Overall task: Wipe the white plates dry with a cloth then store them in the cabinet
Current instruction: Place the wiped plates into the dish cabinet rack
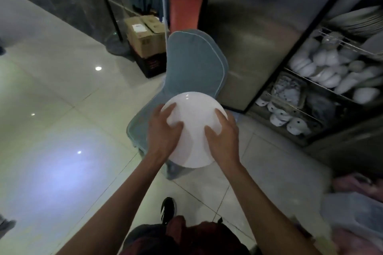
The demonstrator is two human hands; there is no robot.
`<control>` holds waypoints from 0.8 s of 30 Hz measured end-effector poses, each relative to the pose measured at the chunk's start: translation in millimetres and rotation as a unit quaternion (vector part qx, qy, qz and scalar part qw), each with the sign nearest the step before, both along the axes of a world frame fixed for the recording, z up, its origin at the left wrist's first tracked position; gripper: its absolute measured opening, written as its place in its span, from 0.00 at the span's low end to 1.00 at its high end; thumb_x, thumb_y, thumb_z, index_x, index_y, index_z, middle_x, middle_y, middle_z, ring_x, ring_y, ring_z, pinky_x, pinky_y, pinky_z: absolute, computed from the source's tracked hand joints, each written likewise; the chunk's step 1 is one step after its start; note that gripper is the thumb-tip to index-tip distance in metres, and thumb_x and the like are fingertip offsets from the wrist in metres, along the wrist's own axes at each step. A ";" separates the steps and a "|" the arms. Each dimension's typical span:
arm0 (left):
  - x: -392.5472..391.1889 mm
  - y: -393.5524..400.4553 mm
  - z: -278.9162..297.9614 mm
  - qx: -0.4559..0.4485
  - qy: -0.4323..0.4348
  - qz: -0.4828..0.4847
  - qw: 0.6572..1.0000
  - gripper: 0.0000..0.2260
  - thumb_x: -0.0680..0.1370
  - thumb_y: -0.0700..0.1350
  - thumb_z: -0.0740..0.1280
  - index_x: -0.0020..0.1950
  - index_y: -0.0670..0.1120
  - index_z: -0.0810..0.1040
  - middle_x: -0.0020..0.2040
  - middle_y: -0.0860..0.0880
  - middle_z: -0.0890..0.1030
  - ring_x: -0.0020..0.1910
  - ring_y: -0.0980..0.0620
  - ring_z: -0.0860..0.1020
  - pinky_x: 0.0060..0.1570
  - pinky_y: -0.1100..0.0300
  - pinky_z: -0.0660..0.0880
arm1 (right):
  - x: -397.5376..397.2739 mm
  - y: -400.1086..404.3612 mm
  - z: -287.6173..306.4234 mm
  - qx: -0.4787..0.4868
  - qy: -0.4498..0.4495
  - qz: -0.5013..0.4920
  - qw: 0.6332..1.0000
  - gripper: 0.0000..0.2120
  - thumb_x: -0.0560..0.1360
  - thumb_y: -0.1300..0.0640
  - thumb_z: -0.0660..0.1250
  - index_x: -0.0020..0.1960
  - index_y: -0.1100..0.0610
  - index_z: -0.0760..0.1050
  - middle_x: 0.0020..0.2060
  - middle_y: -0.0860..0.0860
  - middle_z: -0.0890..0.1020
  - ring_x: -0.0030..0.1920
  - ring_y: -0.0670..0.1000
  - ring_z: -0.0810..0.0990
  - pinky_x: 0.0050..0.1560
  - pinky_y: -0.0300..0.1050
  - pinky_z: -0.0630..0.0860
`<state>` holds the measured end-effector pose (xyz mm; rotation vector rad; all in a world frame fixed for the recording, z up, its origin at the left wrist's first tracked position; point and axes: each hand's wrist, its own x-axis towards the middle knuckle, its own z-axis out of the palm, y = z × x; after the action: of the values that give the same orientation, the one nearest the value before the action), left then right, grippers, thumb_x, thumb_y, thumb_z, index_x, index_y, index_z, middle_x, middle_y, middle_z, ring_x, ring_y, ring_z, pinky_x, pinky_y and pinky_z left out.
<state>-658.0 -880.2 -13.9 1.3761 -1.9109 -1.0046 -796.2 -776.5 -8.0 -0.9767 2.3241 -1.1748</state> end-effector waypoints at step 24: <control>-426.2 40.4 -6.8 -0.028 -0.025 -0.317 0.948 0.27 0.74 0.47 0.74 0.72 0.55 0.73 0.72 0.49 0.69 0.69 0.47 0.69 0.69 0.52 0.68 | -344.2 107.0 -11.2 -0.027 -0.009 -0.316 0.948 0.28 0.75 0.55 0.71 0.74 0.51 0.69 0.75 0.50 0.65 0.72 0.53 0.66 0.66 0.34 0.59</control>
<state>-1084.2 -839.8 -20.7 0.7545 -2.4672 -1.1904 -1140.4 -669.5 -19.2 -0.2121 2.6897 -1.4603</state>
